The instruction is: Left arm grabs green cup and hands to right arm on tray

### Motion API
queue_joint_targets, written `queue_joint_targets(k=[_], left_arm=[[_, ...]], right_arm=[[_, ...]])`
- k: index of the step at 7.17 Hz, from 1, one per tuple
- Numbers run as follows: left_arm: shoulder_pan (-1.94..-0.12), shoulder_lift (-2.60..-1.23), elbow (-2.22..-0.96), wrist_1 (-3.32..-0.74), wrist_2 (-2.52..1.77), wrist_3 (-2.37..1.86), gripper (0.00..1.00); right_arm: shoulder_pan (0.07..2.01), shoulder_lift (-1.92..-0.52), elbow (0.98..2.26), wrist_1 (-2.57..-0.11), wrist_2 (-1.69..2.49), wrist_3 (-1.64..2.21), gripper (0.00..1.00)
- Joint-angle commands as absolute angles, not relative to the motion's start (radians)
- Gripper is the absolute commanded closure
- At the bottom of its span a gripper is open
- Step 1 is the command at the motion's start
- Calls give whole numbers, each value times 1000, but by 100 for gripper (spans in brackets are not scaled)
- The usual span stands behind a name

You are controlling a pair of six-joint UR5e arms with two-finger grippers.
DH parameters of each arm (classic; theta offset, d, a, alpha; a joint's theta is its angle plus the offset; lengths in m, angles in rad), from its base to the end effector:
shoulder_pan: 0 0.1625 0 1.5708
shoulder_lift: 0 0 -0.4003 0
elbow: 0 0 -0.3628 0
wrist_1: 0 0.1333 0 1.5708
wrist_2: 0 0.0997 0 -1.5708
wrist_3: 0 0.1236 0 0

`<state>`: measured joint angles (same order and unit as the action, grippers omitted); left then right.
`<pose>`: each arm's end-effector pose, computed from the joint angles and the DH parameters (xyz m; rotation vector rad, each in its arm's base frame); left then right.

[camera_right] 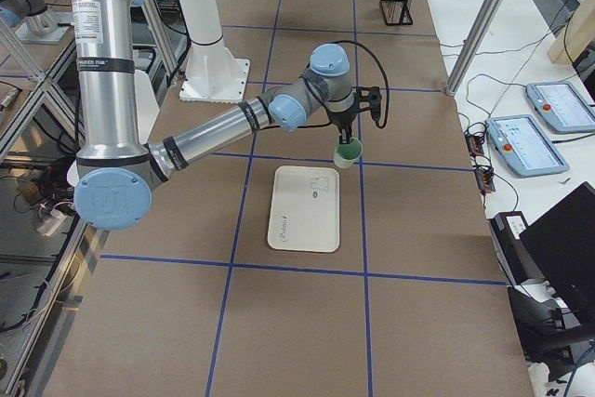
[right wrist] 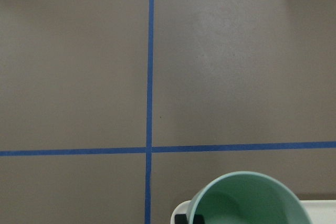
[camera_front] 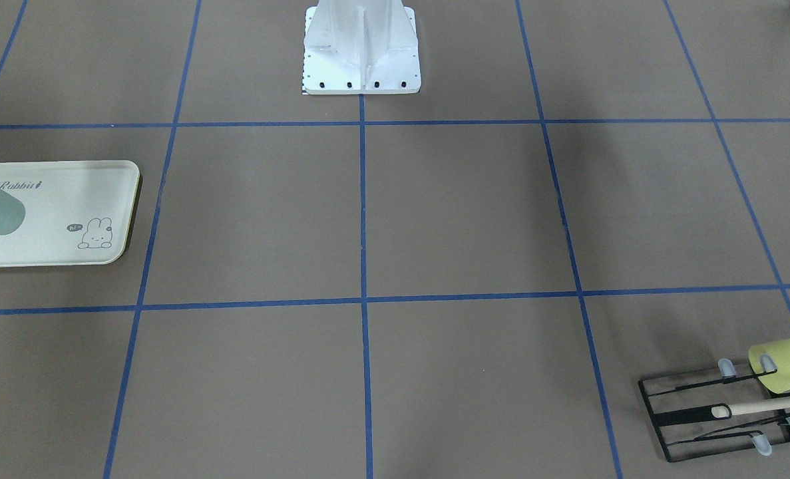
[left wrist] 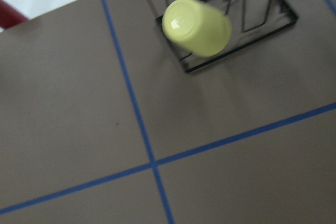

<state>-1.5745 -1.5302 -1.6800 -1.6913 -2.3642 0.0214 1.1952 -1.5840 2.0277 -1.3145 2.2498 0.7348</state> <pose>-0.0469 -0.4597 0.6040 0.1890 0.7888 0.0917 -0.1172 -0.4489 0.4164 0.2280 -0.9054 0.0952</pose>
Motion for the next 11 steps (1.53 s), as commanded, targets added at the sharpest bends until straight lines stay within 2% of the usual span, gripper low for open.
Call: queue_joint_targets(k=[1,5,7,10,11], left_arm=[[-1611,-1493,-1631,-1655,-2390,48,0],[-1606,-1486,-1640,-1621,-2381,48,0],[-1606,-1486,-1641,-1623,-2381,48,0],[-1605,-1489,-1640,-1626,-2384,48,0],[-1603,-1489,-1640,-1626,-2384,48,0]], right_arm=[[1171,-1661,2051,-1315,2257,719,100],[996,-1816,2045,-1200,2073,774,100],[875,-1813,2024,-1186,1915,879,100],[842,-1801,1907,-1026,1890,902,100],[842,-1798,1908,-1026,1878,900,38]])
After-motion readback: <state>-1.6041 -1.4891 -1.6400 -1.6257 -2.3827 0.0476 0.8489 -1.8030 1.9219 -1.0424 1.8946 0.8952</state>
